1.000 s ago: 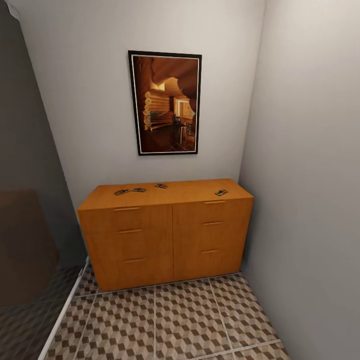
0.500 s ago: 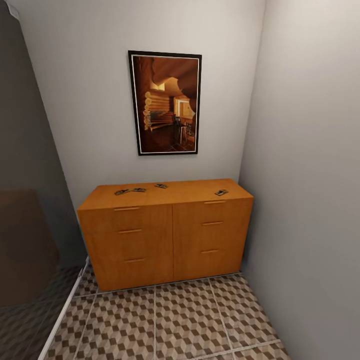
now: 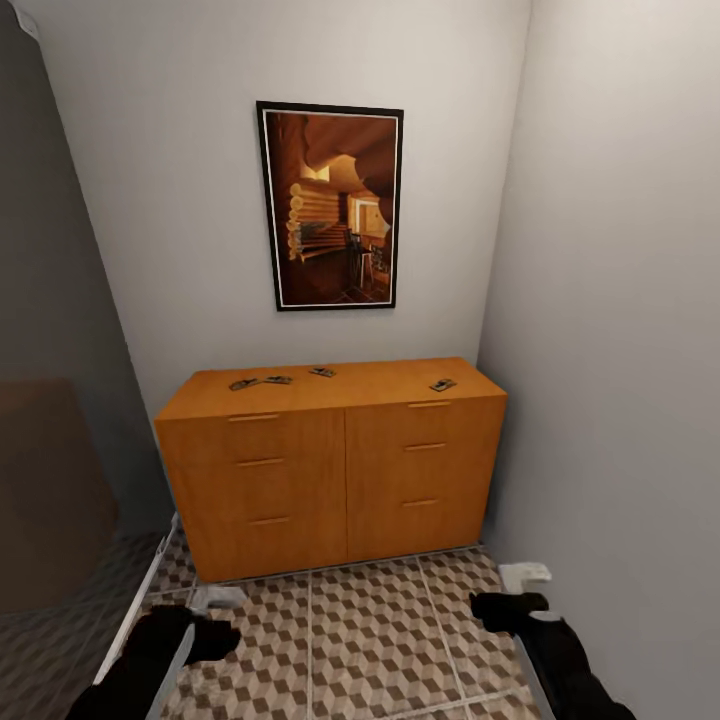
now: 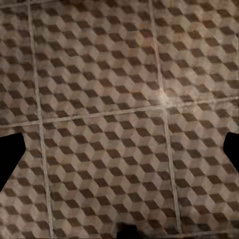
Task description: Take the four mousetraps from the cabinet in the bathroom and place them on the bathroom floor. Make sure all four end up on the same floor surface, and ensure that at least two of them are either under or directly next to the same bathroom sink.
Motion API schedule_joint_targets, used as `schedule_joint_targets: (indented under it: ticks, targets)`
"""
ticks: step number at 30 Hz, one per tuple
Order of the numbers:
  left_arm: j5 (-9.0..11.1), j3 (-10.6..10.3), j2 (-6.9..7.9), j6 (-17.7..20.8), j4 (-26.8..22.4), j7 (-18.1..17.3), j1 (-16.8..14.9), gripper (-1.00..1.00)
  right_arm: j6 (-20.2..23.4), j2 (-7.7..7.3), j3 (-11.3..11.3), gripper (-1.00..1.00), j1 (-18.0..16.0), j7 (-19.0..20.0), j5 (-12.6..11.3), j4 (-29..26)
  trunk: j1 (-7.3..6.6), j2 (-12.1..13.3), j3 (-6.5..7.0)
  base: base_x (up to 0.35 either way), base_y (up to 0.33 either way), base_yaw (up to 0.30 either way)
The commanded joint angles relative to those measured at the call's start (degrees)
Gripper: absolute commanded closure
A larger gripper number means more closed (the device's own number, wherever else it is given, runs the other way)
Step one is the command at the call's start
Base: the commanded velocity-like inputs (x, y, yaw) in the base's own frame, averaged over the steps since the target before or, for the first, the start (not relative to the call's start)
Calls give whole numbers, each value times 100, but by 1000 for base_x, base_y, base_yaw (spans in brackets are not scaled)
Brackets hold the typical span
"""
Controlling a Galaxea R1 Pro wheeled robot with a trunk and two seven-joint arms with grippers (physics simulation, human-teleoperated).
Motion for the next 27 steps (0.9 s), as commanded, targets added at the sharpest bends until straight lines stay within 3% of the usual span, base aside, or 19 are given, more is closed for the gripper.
schedule_joint_targets:
  ticks: [1,3,9,12,14,17,27]
  targets:
    - [-2,1,1,62,-1383,2,16,-100,115,4,-2,-100,-103,1,32,-1656,0,-5,-8,0,0,0]
    - [-1,1,-14,131,-1158,3,-244,-100,385,16,0,-100,-426,-5,33,-1708,0,-5,-8,0,0,0]
    - [6,-10,-70,68,-589,-28,-432,-100,591,36,5,-100,-770,17,18,-1699,0,-5,-8,0,0,0]
    - [16,-14,-75,-178,-183,-40,-447,-100,591,39,2,-100,-797,32,12,-1600,0,-5,-8,0,0,0]
    - [29,-21,-77,-678,306,-51,-455,-100,551,41,5,-100,-807,40,9,-1488,0,-5,-8,0,0,0]
    - [32,-38,-89,-1006,608,-55,-456,-100,468,44,16,-100,-812,42,9,-1419,0,-5,-8,0,0,0]
    - [26,-39,-151,-1549,1271,-60,-458,-100,137,50,20,-100,-815,43,8,-953,0,-5,-8,0,0,0]
